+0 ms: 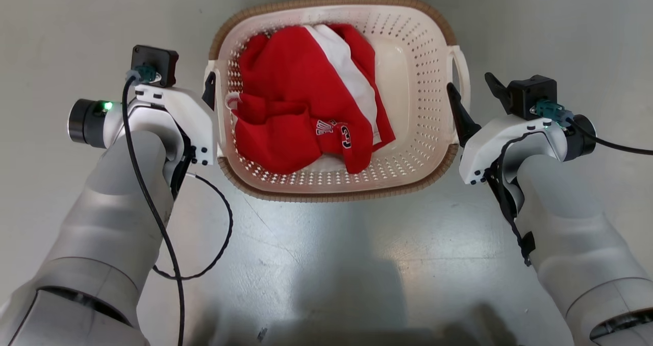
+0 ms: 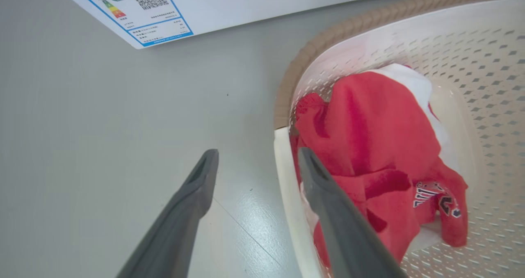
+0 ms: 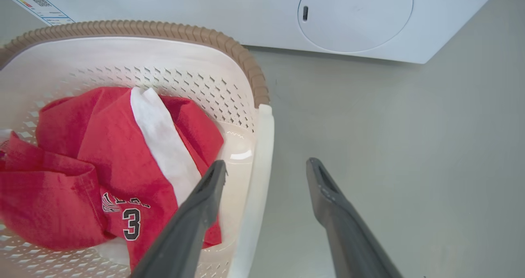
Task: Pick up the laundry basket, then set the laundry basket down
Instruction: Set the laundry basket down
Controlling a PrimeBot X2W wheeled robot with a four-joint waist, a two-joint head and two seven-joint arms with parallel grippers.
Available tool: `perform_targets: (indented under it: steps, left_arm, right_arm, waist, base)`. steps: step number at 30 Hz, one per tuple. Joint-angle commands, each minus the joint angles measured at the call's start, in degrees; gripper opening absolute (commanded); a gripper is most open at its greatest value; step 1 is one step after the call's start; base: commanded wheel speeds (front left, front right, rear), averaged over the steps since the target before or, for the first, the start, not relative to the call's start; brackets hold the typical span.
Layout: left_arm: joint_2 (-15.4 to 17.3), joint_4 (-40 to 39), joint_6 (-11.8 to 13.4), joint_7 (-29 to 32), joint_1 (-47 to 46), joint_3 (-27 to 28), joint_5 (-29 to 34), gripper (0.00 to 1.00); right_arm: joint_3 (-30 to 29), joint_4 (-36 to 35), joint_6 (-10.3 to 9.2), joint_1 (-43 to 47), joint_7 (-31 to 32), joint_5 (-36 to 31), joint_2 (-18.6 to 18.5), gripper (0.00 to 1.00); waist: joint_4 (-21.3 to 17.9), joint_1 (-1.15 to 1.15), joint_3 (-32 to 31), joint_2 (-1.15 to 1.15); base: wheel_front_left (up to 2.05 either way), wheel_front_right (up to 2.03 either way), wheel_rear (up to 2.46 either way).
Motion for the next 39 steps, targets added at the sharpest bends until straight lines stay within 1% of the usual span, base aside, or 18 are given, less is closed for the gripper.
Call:
perform_targets:
  steps: [1,10,17,22,27,33,39]
  left_arm:
    - [2.01,-0.13,0.44,-0.71,1.59,0.81,-0.6,1.0]
    - [1.47,-0.13,0.07,-2.08,5.07,1.43,-2.05,1.0]
    - [1.22,-0.19,-0.82,-3.21,9.03,2.46,-3.47,1.0]
    - [2.06,-1.2,-1.25,-3.51,12.9,3.19,-3.92,1.0]
    - [3.96,-6.02,-0.77,-3.55,18.18,6.02,-4.69,1.0]
    - [6.47,-14.18,0.22,-3.56,26.1,9.18,-2.95,1.0]
    - [7.64,-25.11,2.4,-3.56,34.94,14.67,-0.69,1.0]
  right_arm:
    - [0.47,-1.36,0.36,3.86,-0.8,-0.76,1.24,1.0]
    - [-1.45,-3.93,0.36,6.12,-0.8,-1.75,1.24,1.0]
    - [-5.69,-7.45,0.36,9.81,-0.8,-5.62,1.24,1.0]
    - [-8.31,-10.29,0.36,13.26,-0.8,-9.01,1.24,1.0]
    - [-10.6,-13.13,0.36,16.67,-0.8,-11.7,1.24,1.0]
    - [-12.57,-17.25,0.36,21.39,-0.8,-14.11,1.24,1.0]
    - [-14.52,-22.31,0.36,27.07,-0.8,-15.3,1.24,1.0]
  waist:
    - [-0.02,0.0,-1.59,0.0]
    - [-0.09,0.0,-7.7,0.0]
    - [0.26,0.0,-14.58,0.0]
    - [0.13,0.0,-20.56,0.0]
    - [-0.28,0.0,-26.71,0.0]
    - [-0.62,0.0,-33.61,0.0]
    - [-0.57,0.0,-38.91,0.0]
  base:
    - [0.0,0.0,0.0]
    - [0.0,0.0,0.0]
    - [0.0,0.0,0.0]
    - [0.0,0.0,0.0]
    - [0.0,0.0,0.0]
    - [0.0,0.0,0.0]
    - [0.0,0.0,0.0]
